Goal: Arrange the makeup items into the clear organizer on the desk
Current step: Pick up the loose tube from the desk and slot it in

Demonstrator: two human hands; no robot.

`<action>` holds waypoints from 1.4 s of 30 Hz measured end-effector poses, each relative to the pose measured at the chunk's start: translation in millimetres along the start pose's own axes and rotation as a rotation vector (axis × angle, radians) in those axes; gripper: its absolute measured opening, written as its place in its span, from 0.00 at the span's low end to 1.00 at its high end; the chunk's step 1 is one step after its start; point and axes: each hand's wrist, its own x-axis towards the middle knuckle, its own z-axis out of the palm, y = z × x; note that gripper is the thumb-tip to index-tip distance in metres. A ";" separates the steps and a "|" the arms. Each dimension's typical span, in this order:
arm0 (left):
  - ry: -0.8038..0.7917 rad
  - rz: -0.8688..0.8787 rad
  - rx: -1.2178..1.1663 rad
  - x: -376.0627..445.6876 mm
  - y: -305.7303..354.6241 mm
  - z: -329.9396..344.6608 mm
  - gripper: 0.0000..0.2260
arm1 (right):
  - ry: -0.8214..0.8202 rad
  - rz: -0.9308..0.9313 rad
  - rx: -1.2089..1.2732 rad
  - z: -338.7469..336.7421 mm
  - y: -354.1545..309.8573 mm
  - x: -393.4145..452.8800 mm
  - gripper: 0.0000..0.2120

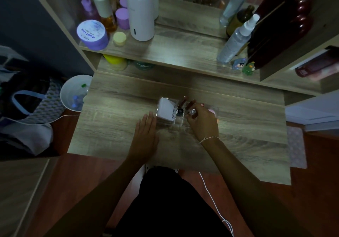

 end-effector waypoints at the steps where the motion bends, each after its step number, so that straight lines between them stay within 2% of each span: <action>1: 0.012 -0.003 -0.008 0.1 0.0 0.1 0.28 | 0.008 -0.008 -0.006 -0.4 -0.8 0.1 0.04; 8: 0.090 -0.008 -0.046 2.0 3.9 -11.0 0.26 | 0.005 -0.011 0.012 -5.2 -3.3 -1.2 0.07; 12: 0.141 0.003 0.011 6.7 8.6 -19.2 0.26 | -0.001 -0.014 0.028 -9.8 -4.0 -2.1 0.09; 18: 0.236 0.209 -0.048 16.2 25.6 -23.9 0.21 | 0.006 -0.010 0.089 -19.9 -2.3 -8.8 0.12; 21: 0.217 0.315 -0.021 21.2 34.8 -23.0 0.21 | 0.076 -0.019 0.138 -29.4 1.3 -17.6 0.15; 24: 0.166 0.383 0.059 26.6 38.2 -17.2 0.22 | 0.141 -0.041 0.111 -37.9 7.3 -24.9 0.14; 31: 0.095 0.389 0.140 37.7 39.2 -11.7 0.23 | 0.157 -0.095 0.042 -45.3 23.5 -28.6 0.12; 42: 0.141 0.403 0.135 37.7 37.1 -14.5 0.23 | 0.177 -0.148 -0.075 -38.8 24.4 -25.5 0.11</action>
